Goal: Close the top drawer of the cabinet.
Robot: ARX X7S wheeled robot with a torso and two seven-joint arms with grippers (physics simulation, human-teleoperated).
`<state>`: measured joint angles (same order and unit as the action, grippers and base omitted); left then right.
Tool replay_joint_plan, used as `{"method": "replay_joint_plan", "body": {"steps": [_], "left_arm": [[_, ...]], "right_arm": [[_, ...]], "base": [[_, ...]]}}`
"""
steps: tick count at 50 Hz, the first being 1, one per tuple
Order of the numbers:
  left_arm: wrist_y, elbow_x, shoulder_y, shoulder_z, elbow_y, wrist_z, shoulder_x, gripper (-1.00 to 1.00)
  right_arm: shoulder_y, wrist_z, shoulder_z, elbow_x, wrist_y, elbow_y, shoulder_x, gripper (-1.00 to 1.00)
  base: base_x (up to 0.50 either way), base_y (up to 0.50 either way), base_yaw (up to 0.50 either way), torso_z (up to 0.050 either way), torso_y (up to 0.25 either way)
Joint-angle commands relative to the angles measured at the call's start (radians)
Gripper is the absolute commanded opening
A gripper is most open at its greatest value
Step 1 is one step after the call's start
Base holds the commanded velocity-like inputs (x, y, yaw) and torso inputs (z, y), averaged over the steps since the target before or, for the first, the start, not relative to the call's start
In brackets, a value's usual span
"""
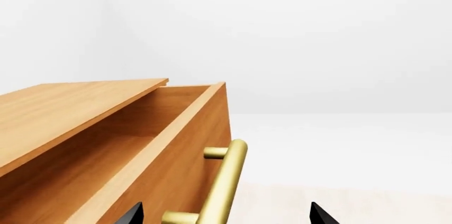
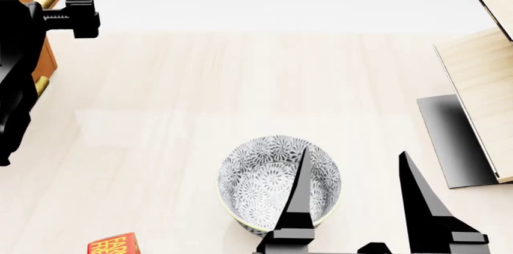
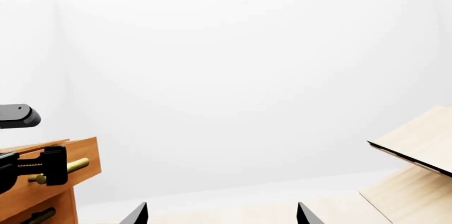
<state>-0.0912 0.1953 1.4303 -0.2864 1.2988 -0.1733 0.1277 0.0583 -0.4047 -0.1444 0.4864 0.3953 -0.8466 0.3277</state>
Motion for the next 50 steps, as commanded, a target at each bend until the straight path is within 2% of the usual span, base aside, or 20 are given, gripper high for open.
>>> {"method": "replay_joint_plan", "body": {"steps": [1, 40, 50], "left_arm": [[-0.005, -0.086, -0.015, 0.075, 0.009, -0.001, 0.033, 1.00], [-0.027, -0.136, -0.036, 0.109, 0.001, -0.027, 0.132, 1.00], [-0.164, -0.123, -0.087, 0.126, -0.205, -0.039, 0.188, 1.00]], "right_arm": [[0.001, -0.010, -0.007, 0.003, -0.001, -0.004, 0.008, 1.00], [0.002, -0.022, -0.037, 0.004, -0.024, 0.014, 0.025, 1.00], [0.000, -0.026, -0.045, 0.003, -0.028, 0.017, 0.028, 1.00]], "base": [[0.00, 0.00, 0.00, 0.000, 0.000], [0.00, 0.00, 0.00, 0.000, 0.000], [0.00, 0.00, 0.00, 0.000, 0.000]]}}
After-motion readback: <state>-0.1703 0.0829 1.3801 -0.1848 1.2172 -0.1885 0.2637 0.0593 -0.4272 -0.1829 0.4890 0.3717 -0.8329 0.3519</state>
